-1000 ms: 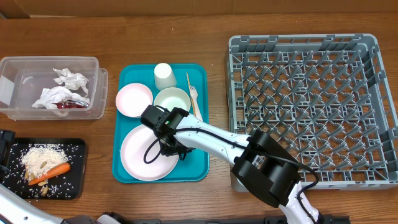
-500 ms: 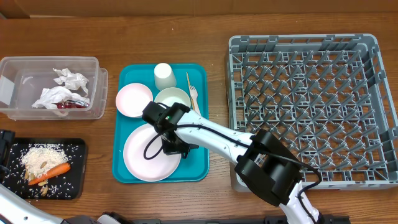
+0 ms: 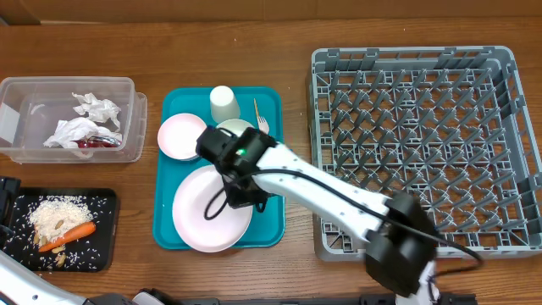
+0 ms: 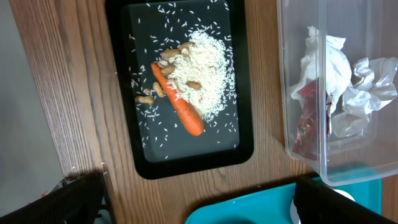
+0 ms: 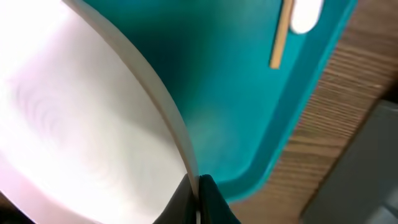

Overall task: Sort waste into correct bins and load items into the dishwasher
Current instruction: 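Carry the plate right over the grey dish rack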

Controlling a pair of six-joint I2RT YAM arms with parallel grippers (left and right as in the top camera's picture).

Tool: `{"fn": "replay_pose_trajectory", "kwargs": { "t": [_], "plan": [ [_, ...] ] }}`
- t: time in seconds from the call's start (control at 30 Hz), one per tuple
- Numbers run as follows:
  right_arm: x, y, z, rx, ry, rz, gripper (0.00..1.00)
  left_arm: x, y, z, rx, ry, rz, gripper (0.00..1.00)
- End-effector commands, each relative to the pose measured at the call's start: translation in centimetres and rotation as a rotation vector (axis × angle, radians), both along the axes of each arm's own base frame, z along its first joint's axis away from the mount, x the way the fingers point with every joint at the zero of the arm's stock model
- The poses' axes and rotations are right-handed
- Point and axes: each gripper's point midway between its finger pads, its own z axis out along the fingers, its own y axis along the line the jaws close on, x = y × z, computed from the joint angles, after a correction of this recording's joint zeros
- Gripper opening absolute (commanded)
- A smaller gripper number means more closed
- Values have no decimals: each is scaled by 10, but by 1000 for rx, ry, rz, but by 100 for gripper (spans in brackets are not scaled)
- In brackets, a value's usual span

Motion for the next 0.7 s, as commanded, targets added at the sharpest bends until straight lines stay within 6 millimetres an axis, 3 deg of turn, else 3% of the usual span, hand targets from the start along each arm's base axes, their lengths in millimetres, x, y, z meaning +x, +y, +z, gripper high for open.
{"fn": "replay_pose_trajectory", "kwargs": {
  "t": [0.0, 0.1, 0.2, 0.3, 0.4, 0.57, 0.6, 0.63, 0.67],
  "plan": [
    [3, -1, 70, 139, -117, 30, 4, -1, -1, 3, 3, -15, 11, 100],
    [-1, -16, 105, 179, -187, 71, 4, -1, -1, 3, 3, -15, 11, 100],
    [9, -49, 137, 163, -297, 17, 4, -1, -1, 3, 3, -15, 11, 100],
    [33, -105, 171, 137, -420, -117, 4, -1, -1, 3, 3, -15, 11, 100],
    [64, -178, 194, 73, -527, -328, 4, -1, -1, 3, 3, -15, 11, 100],
    [104, -299, 204, -120, -631, -678, 4, -1, -1, 3, 3, -15, 11, 100],
    [107, -312, 204, -137, -641, -715, 4, -1, -1, 3, 3, -15, 11, 100],
    [117, -337, 208, -150, -671, -781, 4, -1, -1, 3, 3, -15, 11, 100],
    [120, -346, 211, -147, -686, -812, 4, -1, -1, 3, 3, -15, 11, 100]
  ]
}}
